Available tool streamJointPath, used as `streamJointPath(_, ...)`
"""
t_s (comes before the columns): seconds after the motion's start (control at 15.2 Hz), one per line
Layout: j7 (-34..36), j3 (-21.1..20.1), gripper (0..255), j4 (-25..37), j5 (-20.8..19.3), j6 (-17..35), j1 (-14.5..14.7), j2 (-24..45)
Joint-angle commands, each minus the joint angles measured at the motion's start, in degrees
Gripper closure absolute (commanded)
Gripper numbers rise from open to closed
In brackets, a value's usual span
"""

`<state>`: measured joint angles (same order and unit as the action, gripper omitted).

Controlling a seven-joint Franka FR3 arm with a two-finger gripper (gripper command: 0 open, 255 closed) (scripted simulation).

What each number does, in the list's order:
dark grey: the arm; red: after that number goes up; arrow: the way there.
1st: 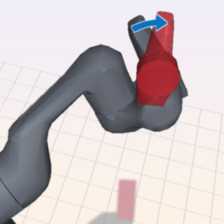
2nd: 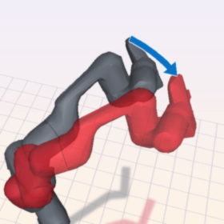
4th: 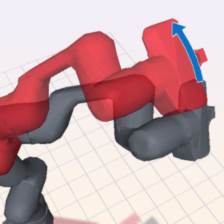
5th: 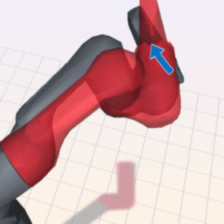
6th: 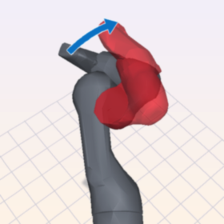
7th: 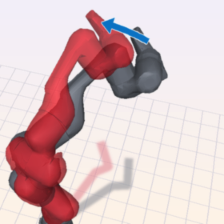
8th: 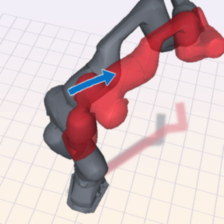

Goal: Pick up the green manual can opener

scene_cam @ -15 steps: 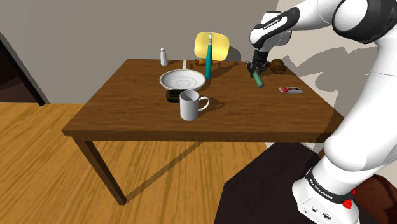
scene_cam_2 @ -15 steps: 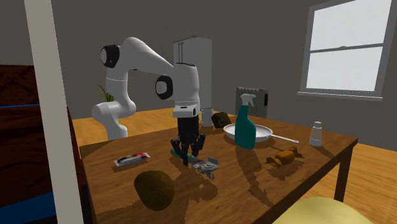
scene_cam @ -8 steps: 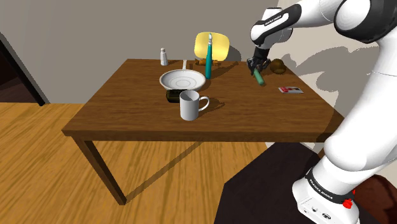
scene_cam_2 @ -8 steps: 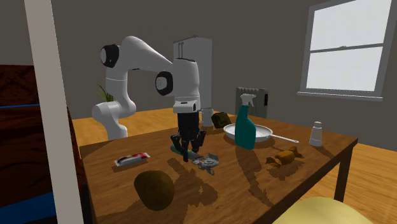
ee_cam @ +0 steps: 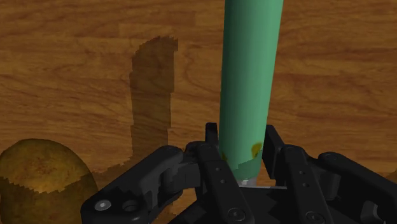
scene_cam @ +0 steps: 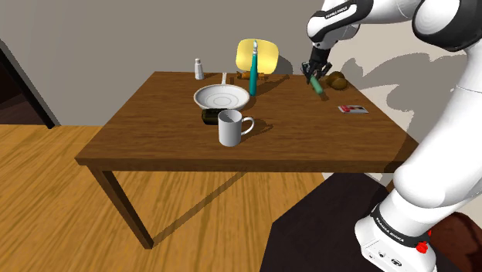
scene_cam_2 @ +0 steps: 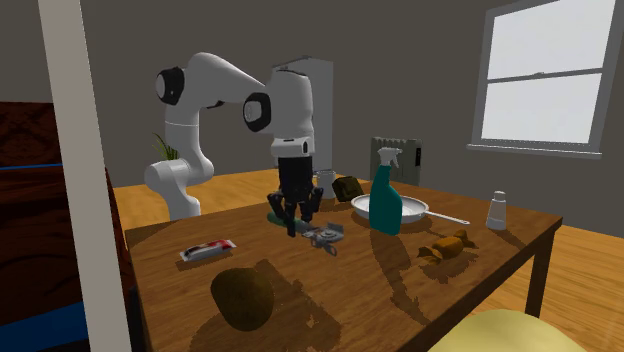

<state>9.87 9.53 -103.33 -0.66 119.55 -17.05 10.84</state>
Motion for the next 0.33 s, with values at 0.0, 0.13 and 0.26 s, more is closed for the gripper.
streamJointPath(0.0, -0.02, 0.01, 255, 1.15, -0.05, -1.5, 0.01, -0.34)
streamJointPath(0.13, -0.03, 0.02, 255, 2.27, -0.09, -2.94, 0.02, -0.67)
streamJointPath(0.26, -0.03, 0.02, 255, 2.36, -0.1, -3.05, 0.02, -0.7)
